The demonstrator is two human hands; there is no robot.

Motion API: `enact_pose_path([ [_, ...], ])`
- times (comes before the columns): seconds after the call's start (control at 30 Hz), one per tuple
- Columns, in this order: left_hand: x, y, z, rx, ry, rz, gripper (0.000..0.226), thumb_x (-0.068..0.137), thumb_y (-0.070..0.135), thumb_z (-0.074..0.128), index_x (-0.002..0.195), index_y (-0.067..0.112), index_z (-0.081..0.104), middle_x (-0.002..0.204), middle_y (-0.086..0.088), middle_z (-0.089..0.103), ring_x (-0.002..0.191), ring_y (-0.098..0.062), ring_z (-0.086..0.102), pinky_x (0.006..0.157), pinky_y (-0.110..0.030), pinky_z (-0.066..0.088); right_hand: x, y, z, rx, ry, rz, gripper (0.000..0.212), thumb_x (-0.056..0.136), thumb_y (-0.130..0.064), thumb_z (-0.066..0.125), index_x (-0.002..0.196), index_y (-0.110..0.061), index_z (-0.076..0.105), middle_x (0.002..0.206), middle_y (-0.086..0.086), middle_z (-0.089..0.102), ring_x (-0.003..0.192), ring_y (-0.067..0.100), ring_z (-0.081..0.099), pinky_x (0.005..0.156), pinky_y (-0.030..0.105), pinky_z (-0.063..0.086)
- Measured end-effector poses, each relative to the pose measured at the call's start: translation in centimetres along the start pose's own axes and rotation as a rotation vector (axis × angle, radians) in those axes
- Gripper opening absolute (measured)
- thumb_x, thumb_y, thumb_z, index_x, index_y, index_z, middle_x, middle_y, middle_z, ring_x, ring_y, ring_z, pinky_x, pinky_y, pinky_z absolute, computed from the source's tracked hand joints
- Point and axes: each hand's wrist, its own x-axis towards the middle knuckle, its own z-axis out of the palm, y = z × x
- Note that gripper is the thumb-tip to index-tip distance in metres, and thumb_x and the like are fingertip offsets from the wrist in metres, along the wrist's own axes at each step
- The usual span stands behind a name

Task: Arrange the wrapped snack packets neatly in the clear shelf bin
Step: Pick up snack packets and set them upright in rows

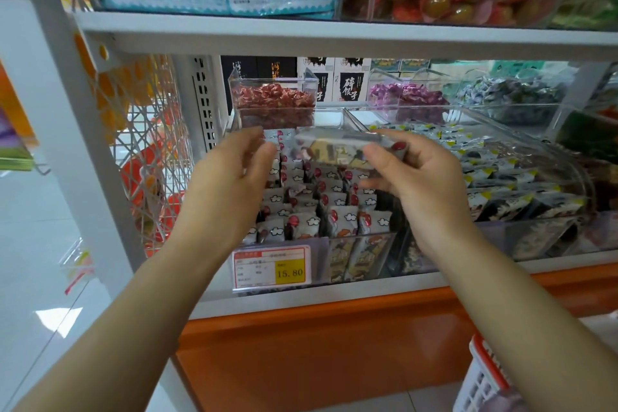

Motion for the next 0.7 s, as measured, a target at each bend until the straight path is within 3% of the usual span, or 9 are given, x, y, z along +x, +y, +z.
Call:
enact_pose_path([
  [0.1,-0.3,-0.2,0.6,0.308,-0.181,0.089,0.05,0.097,0.038,0.037,0.142,0.016,0.033,0.143,-0.006,0.042,0.119,-0.011,0.042,0.099,-0.027,0.032,0.6,0.6,-0.1,0.004,0.107,0.036,0.018,0.085,-0.013,0.066,0.097,-0.024,0.06,0.074,-0.009,0.068,0.068,0.009,0.069,0.067,0.029,0.06],
  [0.17,-0.7,-0.5,1.4,0.619,-0.353,0.133,0.061,0.096,0.048,0.021,0.147,0.015,0.018,0.154,-0.007,0.022,0.14,-0.018,0.02,0.114,-0.034,0.011,0.9,0.7,0.2,-0.012,0.127,0.019,0.017,0.085,-0.012,0.067,0.094,-0.024,0.059,0.081,0.001,0.066,0.07,0.01,0.069,0.065,0.025,0.058],
  [0.27,-1.2,-0.8,1.8,0.861,-0.472,0.154,0.073,0.09,0.058,0.003,0.148,0.015,0.011,0.156,-0.006,0.015,0.144,-0.02,0.004,0.114,-0.042,-0.01,1.6,0.9,1.2,-0.08,0.126,-0.014,0.014,0.085,-0.011,0.067,0.091,-0.019,0.057,0.09,0.018,0.062,0.076,0.017,0.068,0.065,0.025,0.058],
  [0.4,-1.8,-0.5,1.2,0.911,-0.501,0.171,0.079,0.086,0.061,-0.002,0.148,0.013,0.013,0.156,-0.007,0.015,0.144,-0.02,0.006,0.115,-0.044,-0.008,3.2,0.7,3.2,-0.275,-0.014,-0.066,0.013,0.085,-0.014,0.067,0.093,-0.013,0.056,0.091,0.011,0.065,0.082,0.025,0.066,0.074,0.042,0.057],
  [0.43,-2.0,-0.4,1.1,0.915,-0.495,0.186,0.079,0.087,0.061,-0.002,0.148,0.013,0.014,0.156,-0.007,0.016,0.144,-0.02,0.007,0.115,-0.044,-0.008,3.8,0.5,3.8,-0.338,-0.084,-0.089,0.013,0.084,-0.016,0.067,0.091,-0.014,0.057,0.089,0.006,0.064,0.082,0.024,0.065,0.076,0.041,0.056],
  [0.5,-2.3,-0.2,0.7,0.942,-0.471,0.23,0.079,0.087,0.06,-0.002,0.147,0.013,0.018,0.156,-0.007,0.018,0.144,-0.02,0.008,0.116,-0.043,-0.007,5.0,0.1,5.0,-0.505,-0.222,-0.156,0.015,0.083,-0.02,0.069,0.091,-0.013,0.058,0.081,-0.007,0.056,0.077,0.013,0.058,0.076,0.018,0.048],
  [0.53,-2.4,-0.2,0.4,0.963,-0.454,0.251,0.081,0.085,0.059,-0.004,0.147,0.013,0.02,0.155,-0.007,0.02,0.144,-0.02,0.008,0.115,-0.044,-0.007,5.6,-0.1,5.5,-0.589,-0.284,-0.186,0.016,0.083,-0.022,0.069,0.092,-0.013,0.058,0.079,-0.012,0.052,0.073,0.006,0.052,0.068,0.007,0.04],
  [0.57,-2.5,-0.2,0.2,0.986,-0.438,0.262,0.083,0.083,0.058,-0.006,0.146,0.013,0.021,0.155,-0.006,0.02,0.144,-0.02,0.008,0.115,-0.045,-0.007,6.2,-0.3,6.1,-0.654,-0.34,-0.204,0.019,0.082,-0.023,0.07,0.093,-0.012,0.059,0.079,-0.011,0.051,0.071,0.003,0.048,0.061,0.006,0.035],
  [0.7,-2.5,-0.8,-1.2,1.057,-0.399,0.225,0.082,0.081,0.057,-0.008,0.147,0.014,0.015,0.157,-0.005,0.01,0.145,-0.02,-0.007,0.114,-0.052,-0.009,7.7,-0.6,8.1,-0.866,-0.503,-0.233,0.029,0.081,-0.027,0.071,0.102,-0.009,0.062,0.094,0.0,0.054,0.086,0.014,0.049,0.068,0.026,0.037],
])
